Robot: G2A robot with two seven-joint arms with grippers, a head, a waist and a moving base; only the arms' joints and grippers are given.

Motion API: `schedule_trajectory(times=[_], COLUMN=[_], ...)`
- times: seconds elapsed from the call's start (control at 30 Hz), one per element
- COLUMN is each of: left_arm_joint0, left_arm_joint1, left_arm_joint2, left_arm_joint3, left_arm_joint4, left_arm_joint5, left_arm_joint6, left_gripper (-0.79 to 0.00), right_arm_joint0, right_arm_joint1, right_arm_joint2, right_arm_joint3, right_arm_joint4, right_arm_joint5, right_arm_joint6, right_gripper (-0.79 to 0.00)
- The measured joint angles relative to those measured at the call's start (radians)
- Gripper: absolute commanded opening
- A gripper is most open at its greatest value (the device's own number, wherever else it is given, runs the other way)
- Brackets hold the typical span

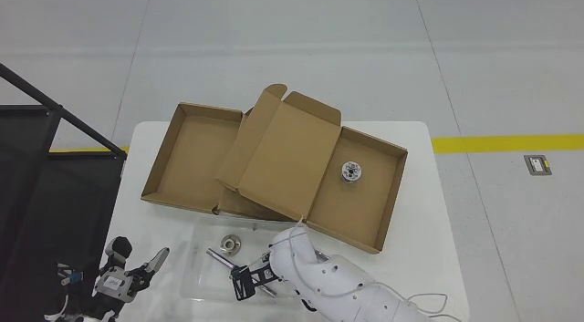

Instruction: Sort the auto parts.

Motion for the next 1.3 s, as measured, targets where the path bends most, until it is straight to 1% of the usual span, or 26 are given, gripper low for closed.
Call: schedule_trajectory(times=[0.03, 0.2, 0.3, 0.4, 0.47, 0.57, 0.63, 0.97, 1.1, 1.2, 1.3], left_arm_joint0=[0.0, 0.0, 0.0, 0.0, 0.0, 0.0, 0.0, 0.0, 0.0, 0.0, 0.0], left_arm_joint1=[0.0, 0.0, 0.0, 0.0, 0.0, 0.0, 0.0, 0.0, 0.0, 0.0, 0.0], left_arm_joint2=[0.0, 0.0, 0.0, 0.0, 0.0, 0.0, 0.0, 0.0, 0.0, 0.0, 0.0], left_arm_joint3=[0.0, 0.0, 0.0, 0.0, 0.0, 0.0, 0.0, 0.0, 0.0, 0.0, 0.0], left_arm_joint4=[0.0, 0.0, 0.0, 0.0, 0.0, 0.0, 0.0, 0.0, 0.0, 0.0, 0.0], left_arm_joint5=[0.0, 0.0, 0.0, 0.0, 0.0, 0.0, 0.0, 0.0, 0.0, 0.0, 0.0], left_arm_joint6=[0.0, 0.0, 0.0, 0.0, 0.0, 0.0, 0.0, 0.0, 0.0, 0.0, 0.0], left_gripper=[0.0, 0.0, 0.0, 0.0, 0.0, 0.0, 0.0, 0.0, 0.0, 0.0, 0.0], right_arm_joint0=[0.003, 0.001, -0.021, -0.074, -0.136, -0.256, -0.319, -0.312, -0.297, -0.299, -0.332], right_arm_joint1=[-0.003, -0.004, 0.014, 0.047, 0.079, 0.129, 0.147, 0.146, 0.148, 0.158, 0.178], right_arm_joint2=[0.0, 0.008, 0.031, 0.074, 0.118, 0.191, 0.224, 0.221, 0.252, 0.303, 0.378], right_arm_joint3=[0.005, -0.02, -0.089, -0.211, -0.33, -0.507, -0.592, -0.577, -0.544, -0.56, -0.597], right_arm_joint4=[0.002, -0.008, -0.04, -0.093, -0.158, -0.265, -0.322, -0.307, -0.285, -0.265, -0.252], right_arm_joint5=[-0.002, 0.0, 0.01, 0.029, 0.072, 0.14, 0.156, 0.154, 0.172, 0.21, 0.248], right_arm_joint6=[0.001, -0.013, -0.046, -0.072, -0.086, -0.111, -0.129, -0.133, -0.239, -0.387, -0.584], right_gripper=[-0.785, -0.785, -0.785, -0.785, -0.785, -0.785, -0.785, -0.785, -0.785, -0.785, -0.785])
